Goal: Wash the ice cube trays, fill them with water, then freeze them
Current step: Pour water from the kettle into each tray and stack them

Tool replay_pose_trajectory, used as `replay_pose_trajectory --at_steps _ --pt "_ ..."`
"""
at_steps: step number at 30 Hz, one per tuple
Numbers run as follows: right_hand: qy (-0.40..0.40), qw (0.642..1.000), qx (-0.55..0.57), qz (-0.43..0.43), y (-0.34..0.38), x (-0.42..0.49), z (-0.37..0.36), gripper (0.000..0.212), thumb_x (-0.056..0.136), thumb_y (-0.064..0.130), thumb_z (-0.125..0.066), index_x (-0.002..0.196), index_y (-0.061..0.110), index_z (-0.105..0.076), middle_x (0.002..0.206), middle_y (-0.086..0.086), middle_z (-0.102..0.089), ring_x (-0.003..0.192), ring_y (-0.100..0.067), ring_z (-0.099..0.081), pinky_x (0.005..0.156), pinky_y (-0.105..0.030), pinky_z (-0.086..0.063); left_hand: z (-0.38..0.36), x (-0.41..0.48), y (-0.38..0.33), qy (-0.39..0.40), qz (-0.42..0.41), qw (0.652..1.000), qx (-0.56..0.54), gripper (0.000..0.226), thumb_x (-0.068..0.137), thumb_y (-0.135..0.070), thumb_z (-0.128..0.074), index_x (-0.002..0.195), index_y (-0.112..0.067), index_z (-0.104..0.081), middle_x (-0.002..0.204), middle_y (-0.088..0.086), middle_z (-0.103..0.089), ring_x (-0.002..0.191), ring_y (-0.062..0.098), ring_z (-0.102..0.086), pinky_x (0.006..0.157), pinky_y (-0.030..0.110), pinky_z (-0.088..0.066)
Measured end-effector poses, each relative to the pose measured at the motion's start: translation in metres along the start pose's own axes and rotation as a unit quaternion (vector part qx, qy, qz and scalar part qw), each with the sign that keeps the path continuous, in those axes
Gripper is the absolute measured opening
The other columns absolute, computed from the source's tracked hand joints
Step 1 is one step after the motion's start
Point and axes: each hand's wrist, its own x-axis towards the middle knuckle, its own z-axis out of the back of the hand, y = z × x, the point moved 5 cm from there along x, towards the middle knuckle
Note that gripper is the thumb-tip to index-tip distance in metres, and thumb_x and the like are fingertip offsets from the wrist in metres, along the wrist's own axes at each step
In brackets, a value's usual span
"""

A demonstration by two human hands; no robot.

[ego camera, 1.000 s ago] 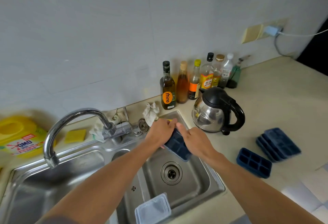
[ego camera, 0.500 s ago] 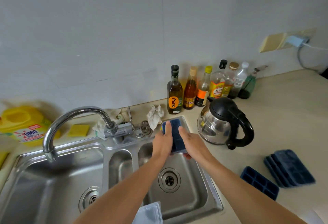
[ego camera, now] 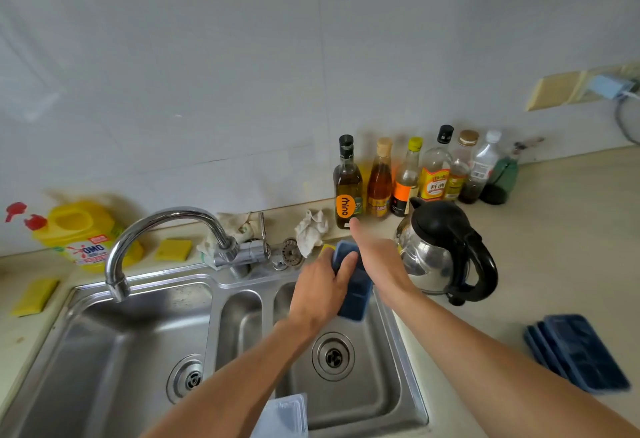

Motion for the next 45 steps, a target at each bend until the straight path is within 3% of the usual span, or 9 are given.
replay_pose_trajectory --at_steps 4,11,16,22,25,29,34,39,45 --pt "-0.021 1.0 0.004 0.011 -0.002 -0.002 0.003 0.062 0.091 0.066 -0.052 0.049 0.021 -0.045 0.043 0.009 -0.054 0.046 -0.005 -0.054 0.055 -0.031 -0.038 0.0 -0.007 -0.007 -0.008 0.002 1.0 0.006 0.047 0.099 -0.063 -0.039 0.106 -0.019 -0.056 0.091 0.0 -0.072 0.082 0.02 -0.067 0.075 0.043 -0.054" --pt "-0.002 1.0 -0.022 -0.017 -0.005 -0.005 0.008 0.064 0.086 0.077 -0.046 0.066 0.018 -0.062 0.074 -0.003 -0.07 0.071 -0.017 -0.067 0.058 -0.03 -0.041 -0.006 -0.011 -0.01 -0.008 0.001 1.0 -0.023 0.056 0.092 -0.071 -0.035 0.103 -0.021 -0.059 0.09 -0.003 -0.07 0.08 0.014 -0.066 0.074 0.04 -0.055" --pt "0.105 0.994 -0.032 -0.008 -0.012 -0.013 0.007 0.067 0.076 0.086 -0.049 0.1 0.026 -0.068 0.094 0.0 -0.074 0.086 -0.015 -0.071 0.067 -0.029 -0.058 0.005 0.007 0.008 -0.028 0.031 0.999 -0.025 0.046 0.1 -0.06 -0.039 0.102 -0.019 -0.058 0.091 0.001 -0.069 0.081 0.02 -0.066 0.073 0.04 -0.056" --pt "0.237 0.971 -0.028 -0.006 -0.025 -0.025 -0.004 0.033 0.096 0.042 -0.067 0.118 0.018 -0.067 0.113 -0.003 -0.074 0.101 -0.016 -0.068 0.09 -0.036 -0.057 0.029 0.021 0.01 -0.061 0.035 0.993 -0.098 0.065 0.088 -0.074 -0.028 0.113 -0.021 -0.057 0.095 -0.003 -0.07 0.084 0.013 -0.068 0.072 0.036 -0.059" --pt "0.234 0.972 0.003 0.024 -0.014 -0.029 -0.011 0.02 0.096 0.021 -0.068 0.116 0.018 -0.07 0.109 0.002 -0.077 0.103 -0.014 -0.071 0.082 -0.027 -0.056 0.033 0.023 0.006 -0.056 0.017 0.993 -0.106 0.057 0.093 -0.07 -0.03 0.114 -0.024 -0.058 0.096 -0.006 -0.069 0.086 0.007 -0.067 0.071 0.029 -0.057" --pt "0.228 0.973 0.023 0.04 -0.006 -0.032 -0.011 0.011 0.096 0.012 -0.068 0.103 0.019 -0.071 0.09 0.01 -0.079 0.085 -0.003 -0.074 0.068 -0.013 -0.052 0.047 0.033 0.004 -0.056 0.0 0.991 -0.125 0.052 0.098 -0.066 -0.036 0.104 -0.02 -0.06 0.091 -0.003 -0.069 0.081 0.009 -0.066 0.066 0.022 -0.053" --pt "0.234 0.971 0.029 0.05 -0.007 -0.039 -0.018 0.012 0.095 0.008 -0.068 0.103 0.016 -0.071 0.09 0.007 -0.08 0.085 -0.004 -0.074 0.07 -0.013 -0.052 0.059 0.046 0.002 -0.033 -0.012 0.993 -0.109 0.053 0.101 -0.058 -0.04 0.088 -0.012 -0.061 0.077 0.002 -0.067 0.066 0.011 -0.059 0.053 0.008 -0.043" --pt "0.229 0.972 0.028 0.049 -0.008 -0.044 -0.021 0.013 0.095 0.008 -0.068 0.103 0.018 -0.071 0.093 0.01 -0.08 0.089 -0.004 -0.074 0.073 -0.013 -0.053 0.056 0.044 0.007 -0.019 -0.031 0.994 -0.103 0.055 0.1 -0.059 -0.038 0.09 -0.01 -0.06 0.08 0.004 -0.068 0.072 0.018 -0.064 0.061 0.022 -0.048" --pt "0.209 0.976 0.017 0.057 -0.012 -0.048 -0.026 0.016 0.095 0.012 -0.07 0.108 0.021 -0.07 0.1 0.009 -0.079 0.097 -0.007 -0.074 0.079 -0.015 -0.054 0.061 0.036 0.006 -0.003 -0.067 0.991 -0.112 0.063 0.086 -0.075 -0.032 0.092 -0.018 -0.059 0.081 -0.003 -0.066 0.075 0.011 -0.065 0.062 0.016 -0.047"
